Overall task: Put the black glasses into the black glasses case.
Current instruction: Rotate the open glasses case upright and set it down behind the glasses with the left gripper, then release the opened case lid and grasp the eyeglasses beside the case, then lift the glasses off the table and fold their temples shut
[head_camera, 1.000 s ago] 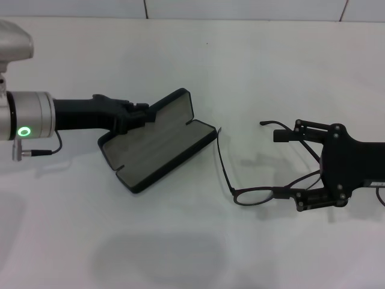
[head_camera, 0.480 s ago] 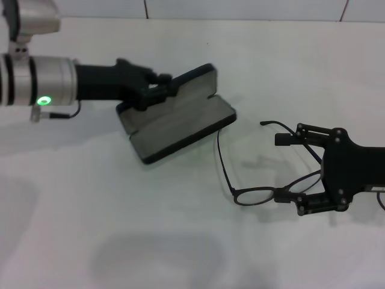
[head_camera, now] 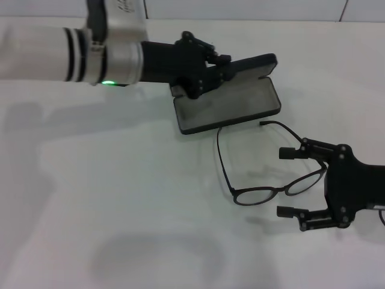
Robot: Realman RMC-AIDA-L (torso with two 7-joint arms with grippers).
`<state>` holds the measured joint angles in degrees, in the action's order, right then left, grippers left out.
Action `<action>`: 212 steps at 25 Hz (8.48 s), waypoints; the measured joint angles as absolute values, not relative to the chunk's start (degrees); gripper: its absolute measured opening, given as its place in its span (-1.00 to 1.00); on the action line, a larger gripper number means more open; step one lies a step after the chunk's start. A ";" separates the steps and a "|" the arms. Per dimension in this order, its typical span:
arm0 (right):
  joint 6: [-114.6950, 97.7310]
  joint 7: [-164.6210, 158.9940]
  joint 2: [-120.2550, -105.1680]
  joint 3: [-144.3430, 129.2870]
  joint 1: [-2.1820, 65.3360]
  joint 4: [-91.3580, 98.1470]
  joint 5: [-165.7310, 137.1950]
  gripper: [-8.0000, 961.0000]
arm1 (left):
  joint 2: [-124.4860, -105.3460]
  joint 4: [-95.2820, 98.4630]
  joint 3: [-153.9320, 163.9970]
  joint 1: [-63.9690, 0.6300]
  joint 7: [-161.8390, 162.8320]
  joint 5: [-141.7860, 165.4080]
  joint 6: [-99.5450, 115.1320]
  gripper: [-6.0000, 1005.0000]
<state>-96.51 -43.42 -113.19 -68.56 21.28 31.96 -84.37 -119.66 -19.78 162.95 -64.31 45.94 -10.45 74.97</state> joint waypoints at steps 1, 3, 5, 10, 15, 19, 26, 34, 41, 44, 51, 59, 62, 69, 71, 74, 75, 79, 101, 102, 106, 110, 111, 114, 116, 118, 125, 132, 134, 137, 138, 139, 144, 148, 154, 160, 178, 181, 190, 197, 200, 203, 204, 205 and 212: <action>-96.51 -43.05 -113.24 -68.55 21.07 31.92 -84.37 0.82 | -119.66 -18.30 162.95 -64.47 44.51 -10.49 73.05 -0.54; -96.49 -42.58 -113.39 -68.55 20.79 31.89 -84.38 0.82 | -119.66 -16.47 162.95 -64.65 42.78 -10.41 70.69 -0.54; -96.46 -42.45 -113.53 -68.60 20.71 31.89 -84.38 0.82 | -119.65 -15.46 162.95 -64.72 42.02 -10.25 69.68 -0.54; -96.47 -42.42 -113.69 -68.86 20.65 31.89 -84.38 0.82 | -119.52 -15.32 162.95 -64.82 41.76 -9.60 69.37 -0.53; -96.51 -42.39 -113.78 -68.91 20.53 31.90 -84.37 0.82 | -119.54 -15.39 162.94 -64.60 40.64 -9.02 68.90 -0.53; -96.56 -42.37 -113.83 -68.89 20.48 31.90 -84.37 0.82 | -119.55 -15.27 162.95 -64.60 40.83 -7.15 68.96 -0.52; -97.17 -42.63 -113.81 -68.57 20.20 31.91 -84.37 0.82 | -119.44 -15.23 162.95 -64.76 41.54 -6.45 70.92 -0.52; -97.21 -42.60 -113.90 -68.55 19.38 31.91 -84.37 0.82 | -119.37 -15.44 162.95 -65.57 42.35 -5.09 71.71 -0.51; -97.21 -42.54 -113.90 -68.55 19.17 31.90 -84.38 0.82 | -119.52 -15.41 162.95 -66.15 42.84 -4.88 71.72 -0.49; -97.21 -42.54 -113.90 -68.53 18.96 31.90 -84.37 0.82 | -119.55 -15.43 162.95 -65.91 43.32 -8.27 71.77 -0.46; -97.24 -45.25 -113.35 -65.94 18.85 33.46 -84.64 0.81 | -119.45 -15.17 162.94 -60.61 44.37 -22.95 80.68 0.07; -101.09 -77.01 -112.92 -65.51 19.60 65.16 -107.92 0.80 | -119.51 -9.80 162.87 -45.03 46.20 -39.66 87.65 0.29; -108.04 -87.93 -113.12 -65.49 22.02 76.00 -118.23 0.79 | -119.50 -7.91 162.74 -41.87 46.58 -41.57 87.90 0.29; -114.36 -103.16 -115.23 -70.10 28.84 83.57 -136.61 0.69 | -119.72 -5.94 162.79 -40.51 44.81 -41.39 87.20 0.29; -113.59 -104.26 -115.42 -74.36 29.40 83.38 -137.49 0.59 | -119.72 -5.23 162.61 -39.92 43.94 -41.54 87.15 0.29; -110.98 -105.70 -115.56 -80.01 29.69 83.64 -137.52 0.55 | -119.69 -5.10 162.22 -39.30 43.34 -41.72 87.07 0.29; -110.51 -106.10 -115.61 -81.27 29.77 83.78 -137.49 0.55 | -119.70 -5.12 162.22 -39.26 43.33 -41.74 87.00 0.29; -109.23 -108.21 -115.85 -85.68 30.41 84.02 -137.60 0.56 | -119.73 -4.96 162.30 -39.34 43.30 -41.80 86.72 0.29; -104.09 -112.74 -115.94 -94.80 32.27 79.30 -139.94 -0.17 | -119.71 -5.27 162.69 -38.63 42.30 -41.81 86.56 0.29; -103.72 -113.02 -115.92 -95.16 32.44 78.79 -140.24 -0.24 | -119.70 -5.27 162.68 -38.59 42.29 -41.79 86.56 0.29; -103.09 -113.18 -115.96 -95.43 32.43 78.29 -140.72 -0.34 | -119.71 -5.27 162.68 -38.43 42.27 -41.68 86.56 0.29; -102.99 -112.92 -116.00 -95.45 31.95 78.79 -140.35 -0.43 | -119.70 -5.27 162.68 -38.35 42.27 -41.61 86.56 0.29; -102.99 -112.75 -116.01 -95.45 31.66 79.05 -140.18 -0.45 | -119.70 -5.27 162.68 -38.32 42.27 -41.59 86.56 0.29; -103.15 -111.85 -115.99 -95.35 30.97 79.88 -140.05 -0.54 | -119.70 -5.21 162.68 -38.26 42.27 -41.52 86.56 0.29; -103.49 -111.22 -115.93 -95.17 30.73 80.26 -140.01 -0.63 | -119.71 -5.14 162.68 -38.02 42.27 -41.46 86.58 0.29; -103.68 -111.05 -115.82 -94.74 30.48 80.55 -139.95 -0.72 | -119.70 -5.01 162.69 -37.63 42.27 -41.40 86.86 0.29; -106.74 -101.44 -115.86 -82.27 25.69 84.73 -131.39 -0.74 | -119.44 -5.08 162.86 -36.98 43.65 -39.49 90.67 0.29; -104.35 -88.56 -115.99 -68.16 21.79 79.94 -120.88 -0.76 | -118.81 -5.26 162.86 -39.17 48.70 -38.19 99.08 0.29; -103.38 -83.17 -115.98 -65.93 21.04 76.69 -117.06 -0.76 | -118.57 -5.28 162.87 -40.04 49.98 -37.23 100.63 0.29; -102.37 -72.76 -115.88 -63.79 19.60 71.59 -109.76 -0.76 | -117.93 -5.35 162.87 -41.72 54.01 -36.36 101.88 0.29; -101.94 -70.09 -115.87 -63.59 19.08 70.64 -108.13 -0.76 | -117.67 -5.36 162.86 -42.24 55.71 -36.24 101.94 0.29; -101.28 -67.19 -115.85 -63.42 18.47 69.60 -106.45 -0.76 | -117.33 -5.37 162.86 -42.87 57.87 -35.91 101.97 0.29; -97.64 -54.53 -115.96 -63.80 17.17 64.71 -100.58 -0.76 | -115.66 -6.01 162.86 -46.49 68.33 -32.65 101.81 0.29; -96.66 -48.81 -115.98 -63.84 17.30 62.02 -97.53 -0.76 | -115.97 -7.51 162.86 -49.53 72.33 -29.35 101.83 0.29; -91.25 -47.91 -116.02 -66.52 17.65 61.59 -97.46 -0.76 | -116.33 -7.46 162.86 -52.08 72.90 -25.85 102.06 0.29; -85.21 -48.03 -116.02 -70.52 17.74 61.51 -97.71 -0.76 | -116.02 -7.97 162.86 -53.27 72.99 -25.61 102.50 0.29; -77.17 -40.81 -116.07 -79.43 17.22 63.75 -92.17 -0.76 | -116.52 -11.22 162.86 -57.05 80.93 -18.73 97.52 0.29; -76.98 -38.41 -116.12 -79.59 17.12 63.03 -90.69 -0.76 | -116.58 -11.05 162.86 -57.33 80.93 -17.97 97.56 0.29; -75.68 -35.05 -116.10 -80.36 17.04 61.71 -88.18 -0.76 | -116.91 -10.80 162.94 -58.40 79.49 -18.95 101.70 0.29; -75.87 -32.26 -116.10 -80.33 16.00 61.63 -86.98 -0.76 | -116.51 -11.67 162.88 -57.20 80.00 -20.86 102.35 0.29; -76.12 -30.89 -116.10 -80.33 15.85 61.61 -86.08 -0.76 | -116.69 -12.01 162.87 -57.21 81.77 -19.06 100.18 0.29; -76.20 -29.75 -116.10 -80.33 15.73 61.61 -85.81 -0.76 | -117.12 -12.13 162.86 -57.72 82.82 -17.33 99.43 0.29; -76.21 -29.49 -116.10 -80.33 15.71 61.61 -85.78 -0.76 | -117.24 -12.13 162.86 -57.86 83.01 -17.05 99.38 0.29; -76.19 -29.26 -116.10 -80.34 15.70 61.59 -85.77 -0.76 | -117.39 -12.12 162.86 -57.98 83.16 -16.81 99.33 0.29; -75.80 -28.85 -116.10 -80.42 15.72 61.52 -85.77 -0.76 | -117.96 -12.13 162.94 -58.94 83.48 -14.89 99.17 0.29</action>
